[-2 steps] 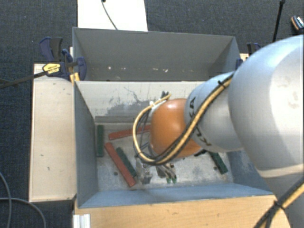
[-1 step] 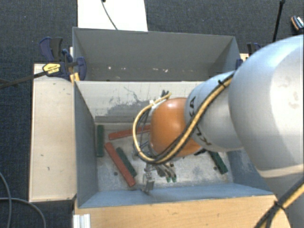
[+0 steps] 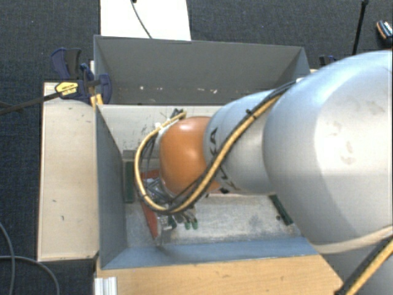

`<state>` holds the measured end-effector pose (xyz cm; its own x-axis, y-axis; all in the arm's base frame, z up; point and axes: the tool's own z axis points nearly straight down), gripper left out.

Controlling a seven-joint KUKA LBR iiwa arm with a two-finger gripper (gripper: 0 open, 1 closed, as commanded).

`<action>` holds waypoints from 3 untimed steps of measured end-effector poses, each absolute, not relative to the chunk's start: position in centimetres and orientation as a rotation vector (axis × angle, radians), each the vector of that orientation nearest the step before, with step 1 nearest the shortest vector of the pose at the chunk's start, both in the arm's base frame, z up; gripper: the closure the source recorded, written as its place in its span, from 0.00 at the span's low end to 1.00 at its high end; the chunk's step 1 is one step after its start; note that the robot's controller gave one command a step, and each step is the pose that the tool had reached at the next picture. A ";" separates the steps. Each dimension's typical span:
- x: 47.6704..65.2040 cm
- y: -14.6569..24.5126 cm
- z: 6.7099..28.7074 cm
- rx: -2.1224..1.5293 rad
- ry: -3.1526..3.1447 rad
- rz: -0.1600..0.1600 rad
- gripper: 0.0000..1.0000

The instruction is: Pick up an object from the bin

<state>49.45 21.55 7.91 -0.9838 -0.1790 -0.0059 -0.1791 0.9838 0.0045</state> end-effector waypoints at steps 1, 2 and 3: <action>48.8 14.1 7.0 -0.189 3.135 -0.003 0.00; 48.6 24.3 9.1 -0.125 3.135 0.011 0.00; 50.5 17.3 6.9 -0.196 3.135 -0.004 0.00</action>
Offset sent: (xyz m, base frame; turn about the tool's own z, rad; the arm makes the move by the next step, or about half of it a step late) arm -0.0072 -0.0697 -0.0091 0.0510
